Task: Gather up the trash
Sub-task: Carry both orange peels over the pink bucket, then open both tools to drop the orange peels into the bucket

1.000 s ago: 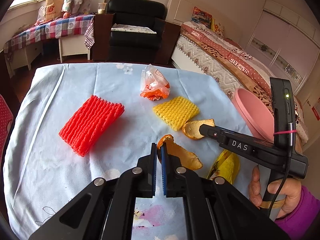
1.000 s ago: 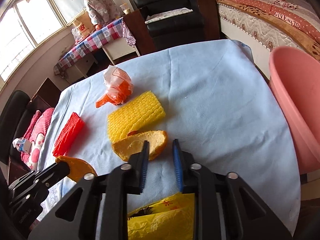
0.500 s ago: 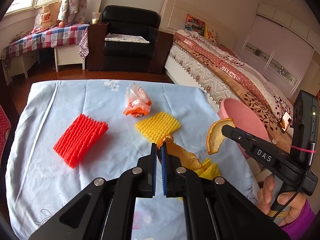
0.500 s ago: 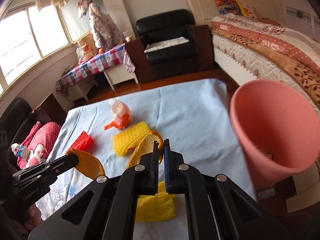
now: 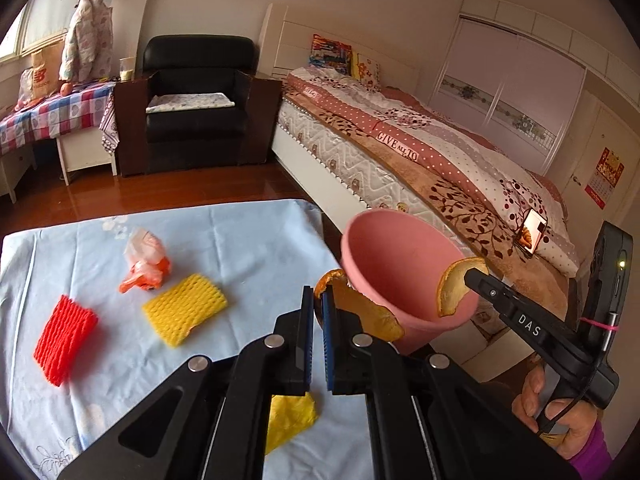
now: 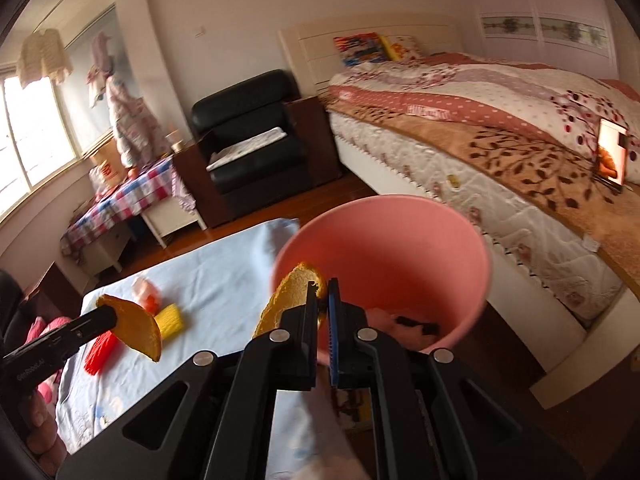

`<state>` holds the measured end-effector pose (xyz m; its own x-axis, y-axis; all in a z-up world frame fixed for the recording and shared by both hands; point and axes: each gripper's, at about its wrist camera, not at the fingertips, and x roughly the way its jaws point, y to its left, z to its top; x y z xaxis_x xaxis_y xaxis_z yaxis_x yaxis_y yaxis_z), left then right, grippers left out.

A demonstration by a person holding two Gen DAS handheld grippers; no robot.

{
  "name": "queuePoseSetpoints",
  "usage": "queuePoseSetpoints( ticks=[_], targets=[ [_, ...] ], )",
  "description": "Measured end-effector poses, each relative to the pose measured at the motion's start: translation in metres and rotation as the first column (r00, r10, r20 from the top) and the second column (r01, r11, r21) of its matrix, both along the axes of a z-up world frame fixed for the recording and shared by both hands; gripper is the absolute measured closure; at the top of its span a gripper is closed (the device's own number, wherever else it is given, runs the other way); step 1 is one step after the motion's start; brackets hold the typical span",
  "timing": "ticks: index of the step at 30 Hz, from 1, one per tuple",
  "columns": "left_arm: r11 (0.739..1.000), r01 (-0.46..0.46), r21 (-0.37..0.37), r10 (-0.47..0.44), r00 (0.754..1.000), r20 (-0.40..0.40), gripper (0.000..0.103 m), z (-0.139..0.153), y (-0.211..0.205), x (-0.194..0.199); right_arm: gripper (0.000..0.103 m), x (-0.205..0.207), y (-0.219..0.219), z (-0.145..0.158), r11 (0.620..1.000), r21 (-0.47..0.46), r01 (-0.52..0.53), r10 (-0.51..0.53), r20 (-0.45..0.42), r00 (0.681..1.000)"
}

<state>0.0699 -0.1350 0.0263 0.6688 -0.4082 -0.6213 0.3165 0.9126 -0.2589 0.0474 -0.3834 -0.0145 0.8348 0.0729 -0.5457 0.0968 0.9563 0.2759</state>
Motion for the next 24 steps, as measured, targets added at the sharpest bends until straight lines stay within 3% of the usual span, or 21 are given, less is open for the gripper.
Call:
queuePoseSetpoints(
  ticks=[13,22,24],
  targets=[
    [0.993,0.082,0.081,-0.078,0.996,-0.052,0.099,-0.023,-0.109,0.043,0.098,0.014,-0.052,-0.021,0.996,-0.021,0.087,-0.088,-0.018,0.996],
    [0.989,0.088,0.118,-0.079,0.994,-0.080,0.099,-0.044,-0.131,0.059,0.098,0.029,-0.062,-0.035,0.997,0.015,0.078,-0.077,-0.056,0.995],
    [0.989,0.086,0.117,-0.078,0.995,-0.068,0.089,-0.044,-0.131,0.059,0.098,0.031,-0.063,-0.037,0.997,0.019,0.080,-0.078,-0.068,0.995]
  ],
)
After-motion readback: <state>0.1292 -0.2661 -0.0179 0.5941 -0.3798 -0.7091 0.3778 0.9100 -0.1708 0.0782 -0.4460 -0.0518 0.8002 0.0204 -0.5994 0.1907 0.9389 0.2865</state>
